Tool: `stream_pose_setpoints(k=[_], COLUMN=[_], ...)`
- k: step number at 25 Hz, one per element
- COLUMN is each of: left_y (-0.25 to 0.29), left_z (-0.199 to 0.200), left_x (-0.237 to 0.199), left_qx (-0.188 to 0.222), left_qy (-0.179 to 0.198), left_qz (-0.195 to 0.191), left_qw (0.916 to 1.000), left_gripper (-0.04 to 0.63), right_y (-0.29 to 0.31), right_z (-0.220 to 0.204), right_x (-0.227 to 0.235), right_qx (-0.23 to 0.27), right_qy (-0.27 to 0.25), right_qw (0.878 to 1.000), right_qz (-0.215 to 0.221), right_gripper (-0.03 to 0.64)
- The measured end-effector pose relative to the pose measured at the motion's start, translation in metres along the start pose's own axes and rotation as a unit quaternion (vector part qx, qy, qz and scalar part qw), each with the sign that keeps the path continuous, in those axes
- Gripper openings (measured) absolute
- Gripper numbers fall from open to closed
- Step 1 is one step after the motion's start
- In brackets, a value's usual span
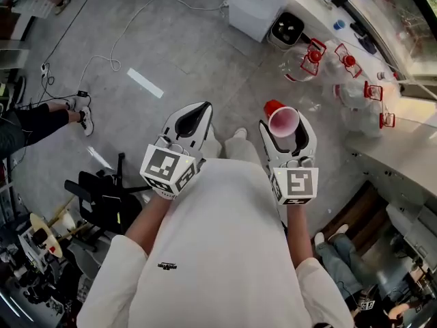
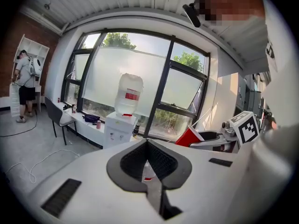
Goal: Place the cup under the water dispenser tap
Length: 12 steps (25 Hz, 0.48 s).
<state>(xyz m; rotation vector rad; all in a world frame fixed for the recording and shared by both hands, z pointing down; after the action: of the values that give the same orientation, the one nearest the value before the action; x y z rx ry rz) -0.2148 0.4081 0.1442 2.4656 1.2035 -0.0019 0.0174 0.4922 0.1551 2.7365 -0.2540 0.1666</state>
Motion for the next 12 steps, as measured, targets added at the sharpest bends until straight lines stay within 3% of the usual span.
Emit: stream_pose_setpoints(k=[12], left_y=[0.013], left_z=[0.015], left_x=[0.028], left_qx=[0.025], left_qy=[0.009], left_qz=[0.009], left_qw=[0.9996], left_gripper=[0.006], right_y=[-0.01], right_z=[0.021], right_x=[0.026], right_qx=[0.028], right_qy=[-0.003], right_qw=[0.999], right_qz=[0.026], right_gripper=[0.35])
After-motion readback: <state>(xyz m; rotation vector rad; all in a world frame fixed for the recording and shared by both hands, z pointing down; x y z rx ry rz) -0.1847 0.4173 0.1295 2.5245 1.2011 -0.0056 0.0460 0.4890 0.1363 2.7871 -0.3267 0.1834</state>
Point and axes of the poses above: the fingertips, and each gripper's own axes: y forward along the fingers, x to its right, z out of its top, the point moved 9 cm from there along -y, backward along the fingers, and after that the axes turned 6 degrees about y, right-handed, at the moved point
